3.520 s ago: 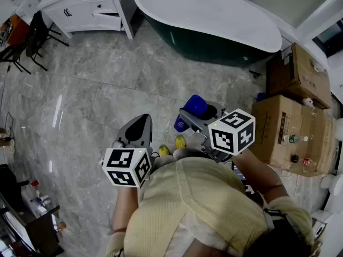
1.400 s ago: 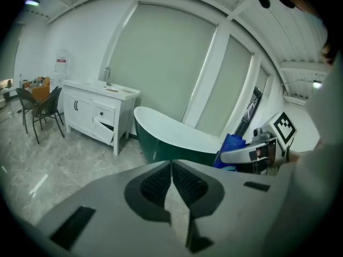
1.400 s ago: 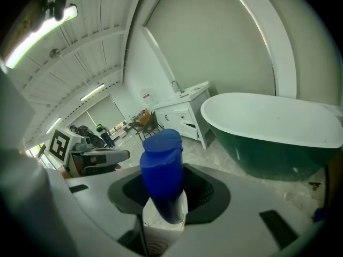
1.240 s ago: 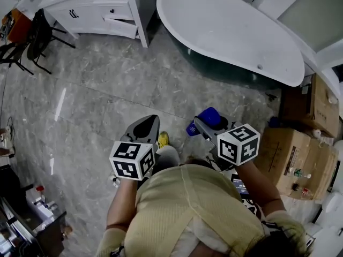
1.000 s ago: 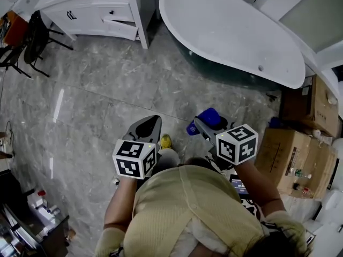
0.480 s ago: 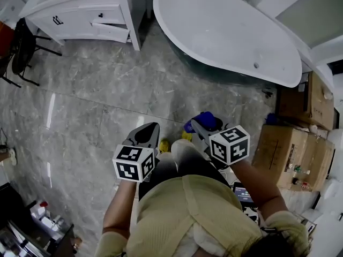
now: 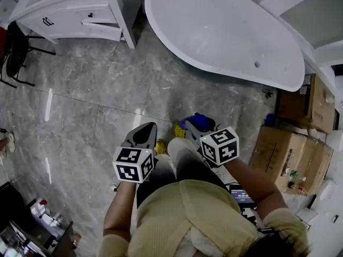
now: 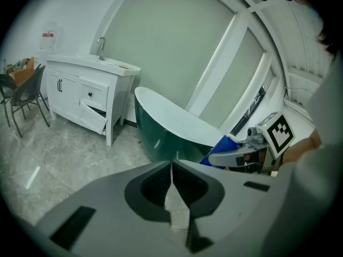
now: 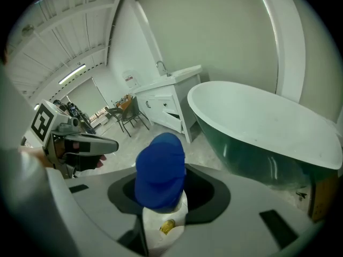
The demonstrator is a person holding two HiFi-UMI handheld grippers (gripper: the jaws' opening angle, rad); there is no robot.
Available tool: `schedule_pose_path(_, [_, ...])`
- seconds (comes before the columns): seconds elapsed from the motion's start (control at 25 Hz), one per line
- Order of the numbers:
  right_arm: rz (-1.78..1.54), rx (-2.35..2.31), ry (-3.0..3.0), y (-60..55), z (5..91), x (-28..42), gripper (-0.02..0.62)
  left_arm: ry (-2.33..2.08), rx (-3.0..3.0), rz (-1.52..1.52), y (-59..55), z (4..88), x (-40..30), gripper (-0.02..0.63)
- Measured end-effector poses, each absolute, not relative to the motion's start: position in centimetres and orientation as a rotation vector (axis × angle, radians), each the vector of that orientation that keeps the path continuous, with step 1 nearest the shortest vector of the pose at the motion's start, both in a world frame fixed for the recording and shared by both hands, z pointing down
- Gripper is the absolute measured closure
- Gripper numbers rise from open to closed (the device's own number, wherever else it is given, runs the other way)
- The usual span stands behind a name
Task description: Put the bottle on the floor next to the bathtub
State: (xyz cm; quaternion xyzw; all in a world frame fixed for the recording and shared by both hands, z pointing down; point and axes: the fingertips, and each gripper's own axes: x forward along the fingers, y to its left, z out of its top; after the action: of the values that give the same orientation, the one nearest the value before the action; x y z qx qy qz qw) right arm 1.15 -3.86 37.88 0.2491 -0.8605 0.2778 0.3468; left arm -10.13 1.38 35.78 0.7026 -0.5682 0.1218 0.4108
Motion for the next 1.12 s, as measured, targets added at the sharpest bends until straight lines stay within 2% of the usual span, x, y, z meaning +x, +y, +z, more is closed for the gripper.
schedule_pose_path(0.76, [0.719,0.703,-2.061,-10.3,57.8,2.6,0.426,-1.241,1.646,0.390,-3.3,53.3,-4.8,0.543])
schedule_pose_path(1.12, [0.717,0.785,-2.004,-12.5,67.4,2.6,0.426,-1.167,1.609,0.455,-3.1,61.7,-5.2,0.543])
